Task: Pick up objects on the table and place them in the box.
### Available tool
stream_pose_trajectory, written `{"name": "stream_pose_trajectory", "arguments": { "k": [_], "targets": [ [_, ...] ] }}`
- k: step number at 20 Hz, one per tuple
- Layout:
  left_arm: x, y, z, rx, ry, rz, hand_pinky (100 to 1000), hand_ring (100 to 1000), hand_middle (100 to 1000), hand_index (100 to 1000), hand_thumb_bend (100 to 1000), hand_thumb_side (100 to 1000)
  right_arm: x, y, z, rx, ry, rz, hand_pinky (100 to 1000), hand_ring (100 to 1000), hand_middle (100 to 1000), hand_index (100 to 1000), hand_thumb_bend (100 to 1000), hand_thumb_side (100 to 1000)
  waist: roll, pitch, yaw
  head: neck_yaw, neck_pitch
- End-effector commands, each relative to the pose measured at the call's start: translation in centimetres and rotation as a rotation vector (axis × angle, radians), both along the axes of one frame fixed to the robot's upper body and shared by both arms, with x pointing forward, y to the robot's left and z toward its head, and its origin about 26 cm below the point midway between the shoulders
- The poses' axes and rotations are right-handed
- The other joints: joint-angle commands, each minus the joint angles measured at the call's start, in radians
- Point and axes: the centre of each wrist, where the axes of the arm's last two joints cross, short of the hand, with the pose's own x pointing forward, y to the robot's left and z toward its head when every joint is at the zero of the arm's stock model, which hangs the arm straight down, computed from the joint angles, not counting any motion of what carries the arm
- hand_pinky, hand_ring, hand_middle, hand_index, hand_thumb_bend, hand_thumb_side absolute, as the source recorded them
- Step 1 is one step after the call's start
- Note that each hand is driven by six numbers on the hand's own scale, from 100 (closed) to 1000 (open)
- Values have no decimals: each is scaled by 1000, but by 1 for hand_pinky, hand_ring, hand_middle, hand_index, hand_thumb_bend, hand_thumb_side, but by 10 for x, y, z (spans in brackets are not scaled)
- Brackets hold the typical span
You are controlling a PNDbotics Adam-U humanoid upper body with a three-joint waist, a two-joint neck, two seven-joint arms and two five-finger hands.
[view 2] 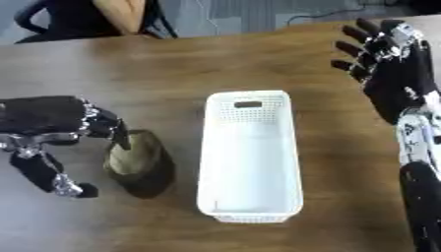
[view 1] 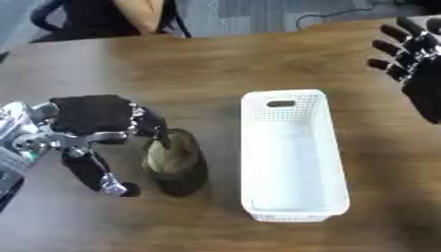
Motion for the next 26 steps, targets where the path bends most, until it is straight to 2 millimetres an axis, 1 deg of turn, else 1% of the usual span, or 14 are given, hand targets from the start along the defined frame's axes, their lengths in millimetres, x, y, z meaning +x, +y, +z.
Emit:
{"name": "stream_pose_trajectory", "arguments": {
  "k": [1,9,19,22,23,24,26],
  "targets": [
    [-1,3,4,7,-2,-3,100,100,652,762,430,299,-2,0,13,-16,-41,2,817,930,946,1000,100,1000,-3,-15,2,8,-7],
    [4,-1,-9,19,23,1,100,100,630,742,409,288,-2,1,13,-19,-39,5,818,930,947,1000,100,1000,-1,-11,0,8,-7],
    [15,-10,-33,17,31,-1,100,100,592,698,389,260,-2,3,15,-19,-46,13,819,931,947,1000,100,1000,-5,-3,-6,11,-12],
    [18,-10,-42,24,36,5,100,100,564,671,377,256,-1,3,15,-19,-47,12,819,931,947,1000,100,1000,-6,-1,-9,11,-13],
    [19,-9,-44,24,37,8,100,100,530,641,368,249,-1,3,15,-19,-48,12,819,931,947,1000,100,1000,-6,0,-9,11,-14],
    [19,-9,-45,24,37,10,100,100,504,619,349,237,-1,3,15,-19,-48,12,819,931,947,1000,100,1000,-6,1,-9,11,-14],
    [20,-9,-47,11,30,21,100,100,404,520,193,176,-1,3,16,-19,-48,13,819,931,947,1000,100,1000,-6,1,-9,10,-14]
  ]
}}
